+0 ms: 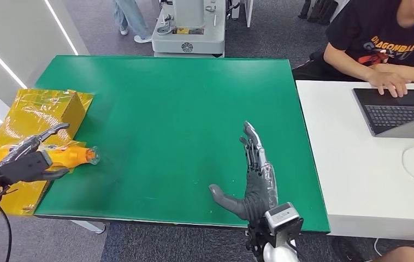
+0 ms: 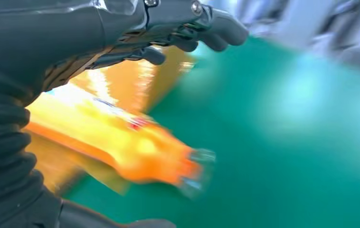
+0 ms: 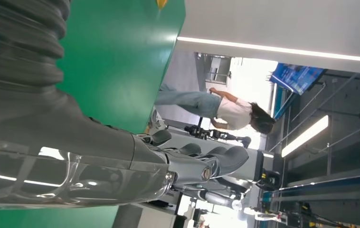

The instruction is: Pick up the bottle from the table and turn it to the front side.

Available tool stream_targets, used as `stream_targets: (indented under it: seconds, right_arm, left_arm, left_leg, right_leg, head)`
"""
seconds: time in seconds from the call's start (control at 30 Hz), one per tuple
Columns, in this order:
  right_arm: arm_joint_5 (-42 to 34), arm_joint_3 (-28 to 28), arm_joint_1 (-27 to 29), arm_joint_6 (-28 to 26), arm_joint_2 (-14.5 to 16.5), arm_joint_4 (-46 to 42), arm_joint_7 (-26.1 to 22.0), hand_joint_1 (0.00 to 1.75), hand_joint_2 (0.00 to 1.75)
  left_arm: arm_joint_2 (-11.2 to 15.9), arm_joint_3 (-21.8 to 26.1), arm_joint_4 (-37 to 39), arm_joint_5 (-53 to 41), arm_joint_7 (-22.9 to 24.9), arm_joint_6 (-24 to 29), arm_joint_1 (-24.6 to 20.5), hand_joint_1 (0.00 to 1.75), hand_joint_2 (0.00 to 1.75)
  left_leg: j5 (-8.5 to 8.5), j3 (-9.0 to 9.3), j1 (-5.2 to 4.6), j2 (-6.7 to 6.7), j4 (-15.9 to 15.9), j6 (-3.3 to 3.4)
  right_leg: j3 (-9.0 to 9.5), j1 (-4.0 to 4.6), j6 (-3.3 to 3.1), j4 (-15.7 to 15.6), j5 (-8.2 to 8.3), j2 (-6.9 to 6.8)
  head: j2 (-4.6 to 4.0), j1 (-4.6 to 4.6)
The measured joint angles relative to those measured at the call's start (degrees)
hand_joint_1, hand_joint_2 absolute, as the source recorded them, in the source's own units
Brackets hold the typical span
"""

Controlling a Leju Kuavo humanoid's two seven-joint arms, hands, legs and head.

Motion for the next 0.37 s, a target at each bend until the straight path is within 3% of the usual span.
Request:
stream_targets:
  seconds: [0.1, 0.2, 0.37]
  right_arm:
    - [0.0, 0.0, -0.2, 0.3, 0.0, 0.3, -0.1, 0.00, 1.75]
    - [-0.1, 0.1, -0.7, 0.3, 0.0, 0.6, -0.1, 0.00, 1.75]
    - [0.3, 0.6, -1.0, -2.0, 0.0, 0.6, 0.9, 0.00, 1.75]
  left_arm:
    - [-3.2, 4.0, -5.5, 9.0, -4.6, -4.1, 2.3, 0.00, 1.75]
    - [-8.0, 6.2, -8.8, 15.0, -6.6, -4.3, 2.4, 0.00, 1.75]
    - [-17.6, 6.2, -9.7, 19.5, -2.8, 7.2, 1.0, 0.00, 1.75]
  left_leg:
    - [0.00, -0.01, -0.02, -0.15, 0.0, 0.00]
    - [0.00, 0.02, -0.03, -0.23, 0.0, 0.01]
    - [0.03, 0.05, -0.04, -0.40, 0.0, 0.04]
  right_leg:
    - [0.05, -0.01, 0.00, 0.0, 0.00, -0.16]
    - [0.11, -0.02, 0.01, 0.0, 0.01, -0.27]
    - [0.23, -0.05, 0.03, 0.0, 0.02, -0.46]
  head:
    - [0.00, 0.00]
    - [0.00, 0.00]
    - [0.00, 0.01]
